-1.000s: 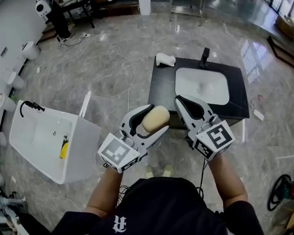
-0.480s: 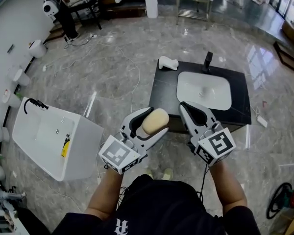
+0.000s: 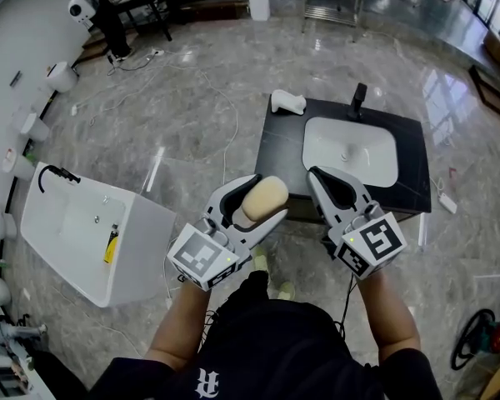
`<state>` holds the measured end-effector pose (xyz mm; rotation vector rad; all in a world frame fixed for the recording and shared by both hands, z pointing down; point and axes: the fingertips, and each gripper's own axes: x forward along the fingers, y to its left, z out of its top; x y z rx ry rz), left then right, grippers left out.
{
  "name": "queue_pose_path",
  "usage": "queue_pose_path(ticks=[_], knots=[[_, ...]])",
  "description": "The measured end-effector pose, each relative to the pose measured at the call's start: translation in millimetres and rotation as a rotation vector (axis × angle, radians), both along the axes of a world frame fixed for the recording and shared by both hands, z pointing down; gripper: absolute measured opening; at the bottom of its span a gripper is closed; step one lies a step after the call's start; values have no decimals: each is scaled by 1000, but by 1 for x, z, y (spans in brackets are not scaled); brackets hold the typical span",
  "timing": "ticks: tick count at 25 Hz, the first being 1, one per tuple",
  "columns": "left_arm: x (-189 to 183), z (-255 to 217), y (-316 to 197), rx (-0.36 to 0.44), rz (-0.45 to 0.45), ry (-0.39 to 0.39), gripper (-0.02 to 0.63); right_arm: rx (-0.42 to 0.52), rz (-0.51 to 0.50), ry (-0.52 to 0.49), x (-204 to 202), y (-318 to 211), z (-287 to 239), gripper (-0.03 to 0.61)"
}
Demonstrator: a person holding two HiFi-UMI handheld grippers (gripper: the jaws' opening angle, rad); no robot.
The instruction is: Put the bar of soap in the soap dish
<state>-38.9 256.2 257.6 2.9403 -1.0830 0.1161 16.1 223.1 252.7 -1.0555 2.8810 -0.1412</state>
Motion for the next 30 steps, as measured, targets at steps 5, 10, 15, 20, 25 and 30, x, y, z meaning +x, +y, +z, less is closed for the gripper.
queue_pose_path(ticks=[5,10,15,20,25,30], knots=[[-14,5,-41,-1,30,7,291,-10,24,13,-15,-39,4,9],[-31,6,-90,8,73,-7,291,-13,51,12,-36,-85,0,9],[-43,9,-139,-2,122,-17,291,-22,95,10,-47,-127,-2,9],[-48,23,-179,-1,173,-24,291,-33,129,8,-52,-158,4,9],[-46,36,-218,-24,194,-26,291,-44,149,6,-48,-191,9,9],[-38,53,-263,-36,200,-61,291,-49,137,-11,-42,-231,15,9]])
